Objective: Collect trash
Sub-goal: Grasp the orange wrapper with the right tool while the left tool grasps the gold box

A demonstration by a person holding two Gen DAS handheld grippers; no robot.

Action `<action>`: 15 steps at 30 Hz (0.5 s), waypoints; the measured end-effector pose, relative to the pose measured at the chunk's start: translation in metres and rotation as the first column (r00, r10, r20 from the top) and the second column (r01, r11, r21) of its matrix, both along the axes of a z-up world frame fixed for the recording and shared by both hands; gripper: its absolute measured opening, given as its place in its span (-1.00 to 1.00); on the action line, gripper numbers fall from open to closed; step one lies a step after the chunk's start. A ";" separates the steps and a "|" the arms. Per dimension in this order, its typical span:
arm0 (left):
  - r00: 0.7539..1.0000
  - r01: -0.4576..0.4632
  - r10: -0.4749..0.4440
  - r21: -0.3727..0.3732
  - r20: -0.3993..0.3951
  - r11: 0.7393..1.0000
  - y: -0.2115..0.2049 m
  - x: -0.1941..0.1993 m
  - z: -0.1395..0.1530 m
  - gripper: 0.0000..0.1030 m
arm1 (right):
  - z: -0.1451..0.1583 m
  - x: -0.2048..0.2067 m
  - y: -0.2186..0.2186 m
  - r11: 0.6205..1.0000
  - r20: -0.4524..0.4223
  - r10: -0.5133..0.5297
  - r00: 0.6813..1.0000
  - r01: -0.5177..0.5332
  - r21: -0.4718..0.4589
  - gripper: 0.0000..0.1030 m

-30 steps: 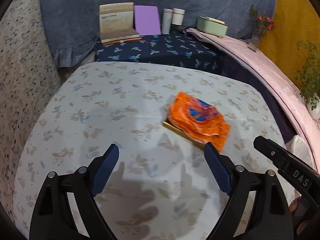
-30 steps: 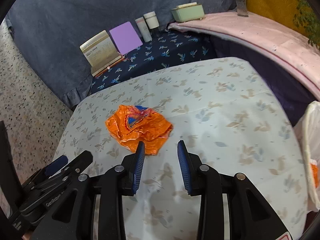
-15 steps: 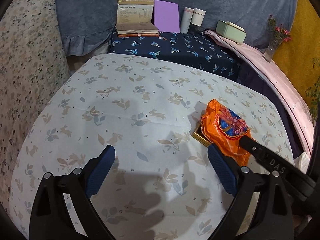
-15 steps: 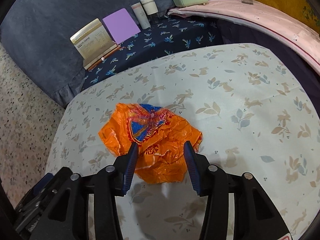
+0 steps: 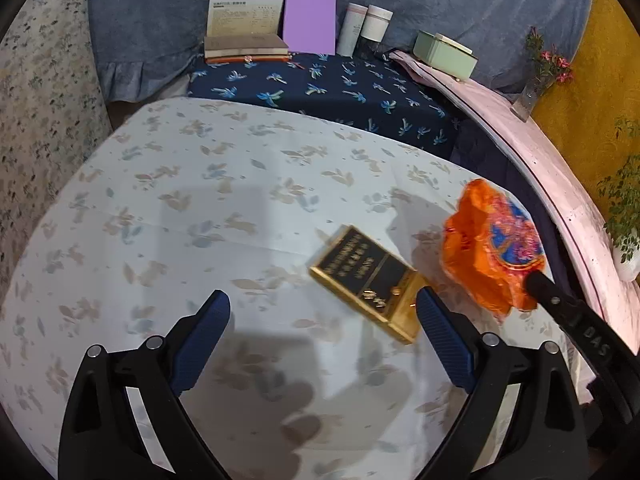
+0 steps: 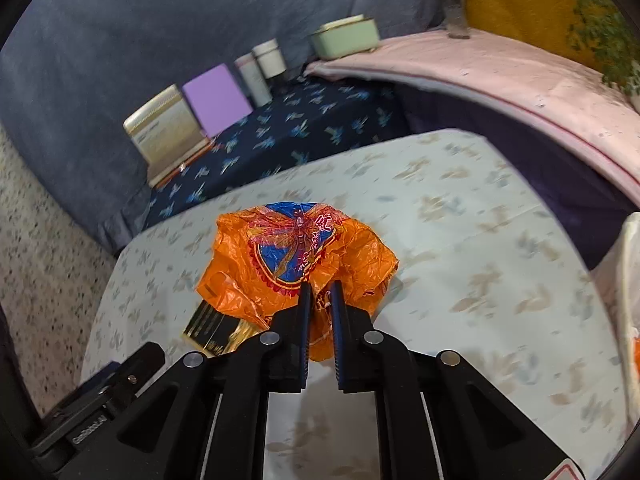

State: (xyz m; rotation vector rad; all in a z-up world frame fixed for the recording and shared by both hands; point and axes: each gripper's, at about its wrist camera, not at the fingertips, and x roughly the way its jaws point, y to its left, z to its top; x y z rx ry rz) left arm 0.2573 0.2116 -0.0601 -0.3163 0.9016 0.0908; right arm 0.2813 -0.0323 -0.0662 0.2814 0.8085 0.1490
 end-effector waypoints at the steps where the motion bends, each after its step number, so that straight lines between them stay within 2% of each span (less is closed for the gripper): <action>1: 1.000 -0.006 0.006 -0.007 -0.009 1.000 -0.005 0.004 -0.001 0.74 | 0.003 0.000 -0.010 1.000 0.007 -0.019 1.000 0.019 0.007 -0.82; 8: 0.991 -0.101 0.099 -0.024 -0.092 0.995 -0.033 0.037 -0.015 0.74 | 0.012 0.000 -0.056 0.996 0.021 -0.089 0.996 0.089 0.028 -0.82; 15: 0.964 -0.209 0.213 0.043 -0.159 0.977 -0.047 0.062 -0.033 0.74 | 0.010 0.004 -0.074 0.996 0.013 -0.082 0.997 0.082 0.030 -0.82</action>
